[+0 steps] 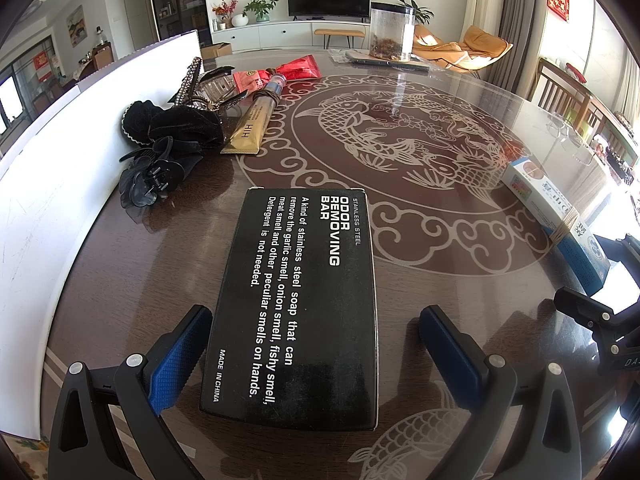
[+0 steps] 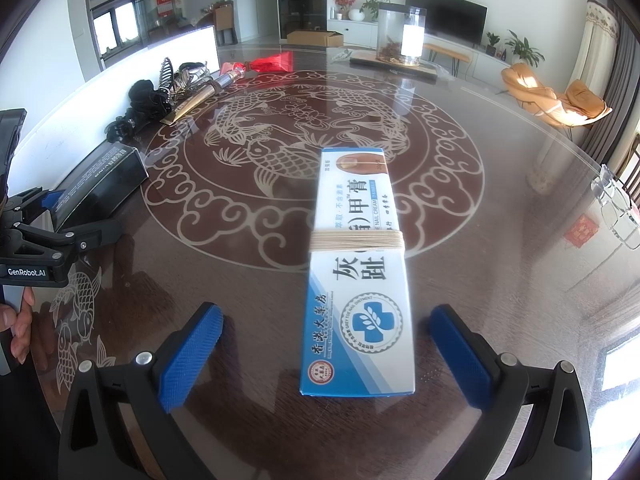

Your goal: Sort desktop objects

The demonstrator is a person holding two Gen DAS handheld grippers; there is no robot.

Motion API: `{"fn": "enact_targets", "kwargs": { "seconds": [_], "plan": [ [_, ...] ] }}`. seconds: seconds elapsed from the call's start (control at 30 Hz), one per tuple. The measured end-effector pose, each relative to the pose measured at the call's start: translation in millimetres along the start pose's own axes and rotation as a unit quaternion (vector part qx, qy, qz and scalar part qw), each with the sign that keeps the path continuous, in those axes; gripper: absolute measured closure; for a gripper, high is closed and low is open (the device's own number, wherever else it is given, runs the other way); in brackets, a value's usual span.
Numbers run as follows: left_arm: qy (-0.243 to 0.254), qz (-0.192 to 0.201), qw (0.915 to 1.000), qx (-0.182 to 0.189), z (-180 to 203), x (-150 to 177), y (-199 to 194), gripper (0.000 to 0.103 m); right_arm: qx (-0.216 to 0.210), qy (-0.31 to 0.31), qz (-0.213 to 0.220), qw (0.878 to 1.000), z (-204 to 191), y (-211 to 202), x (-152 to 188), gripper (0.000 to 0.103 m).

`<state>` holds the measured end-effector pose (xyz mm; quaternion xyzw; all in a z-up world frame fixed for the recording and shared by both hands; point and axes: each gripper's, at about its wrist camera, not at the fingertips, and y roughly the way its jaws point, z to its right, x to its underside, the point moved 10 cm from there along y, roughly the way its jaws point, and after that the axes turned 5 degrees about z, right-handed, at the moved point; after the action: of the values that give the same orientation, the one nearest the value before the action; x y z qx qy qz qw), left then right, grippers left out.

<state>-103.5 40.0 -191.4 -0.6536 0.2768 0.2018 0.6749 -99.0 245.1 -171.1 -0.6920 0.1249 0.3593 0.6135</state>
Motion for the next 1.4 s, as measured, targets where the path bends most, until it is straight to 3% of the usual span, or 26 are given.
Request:
{"fn": "enact_targets", "kwargs": {
  "seconds": [0.47, 0.53, 0.6, 0.73, 0.8, 0.83, 0.87, 0.97, 1.13, 1.4],
  "plan": [
    [0.01, -0.01, 0.9998, 0.013, 1.6, -2.3, 0.2, 0.001, 0.0, 0.0, 0.0, 1.0, 0.0, 0.3, -0.1, 0.0],
    [0.013, 0.005, 0.9998, 0.013, 1.1, -8.3, -3.7, 0.032, -0.002, -0.002, -0.005, 1.0, -0.2, 2.1, -1.8, 0.0],
    [-0.001, 0.011, 0.9996, 0.025, -2.9, -11.1, -6.0, 0.044, -0.007, -0.008, -0.028, 1.0, -0.1, 7.1, -4.9, 0.0],
    [-0.032, 0.014, 0.9973, 0.065, -4.6, -13.4, -9.1, 0.045, -0.032, 0.012, -0.062, 0.997, 6.8, 14.9, -16.4, 0.0],
    [-0.034, 0.014, 0.9968, 0.071, -2.5, -12.3, -11.0, 0.045, -0.041, 0.027, -0.069, 0.996, 10.0, 14.2, -22.8, 0.016],
    [-0.032, 0.017, 0.9967, 0.072, -1.0, -12.5, -12.8, 0.045, -0.033, 0.018, -0.074, 0.997, 10.8, 12.7, -25.3, 0.045],
    [-0.03, 0.022, 0.9965, 0.075, 0.5, -13.6, -15.9, 0.045, -0.027, 0.008, -0.08, 0.996, 10.6, 10.7, -27.2, 0.058],
    [-0.024, 0.049, 0.9955, 0.077, 2.2, -19.0, -31.0, 0.045, -0.029, 0.002, -0.079, 0.996, 8.0, -1.8, -33.3, 0.058],
    [-0.052, 0.094, 0.991, 0.081, -11.9, -29.3, -67.8, 0.045, -0.047, 0.024, -0.036, 0.998, 2.9, -37.5, -59.6, 0.058],
    [-0.128, 0.124, 0.9818, 0.066, -77.6, -34.9, -114.9, 0.045, -0.104, 0.027, 0.017, 0.994, -48.9, -69.1, -122.3, 0.058]
  ]
}}
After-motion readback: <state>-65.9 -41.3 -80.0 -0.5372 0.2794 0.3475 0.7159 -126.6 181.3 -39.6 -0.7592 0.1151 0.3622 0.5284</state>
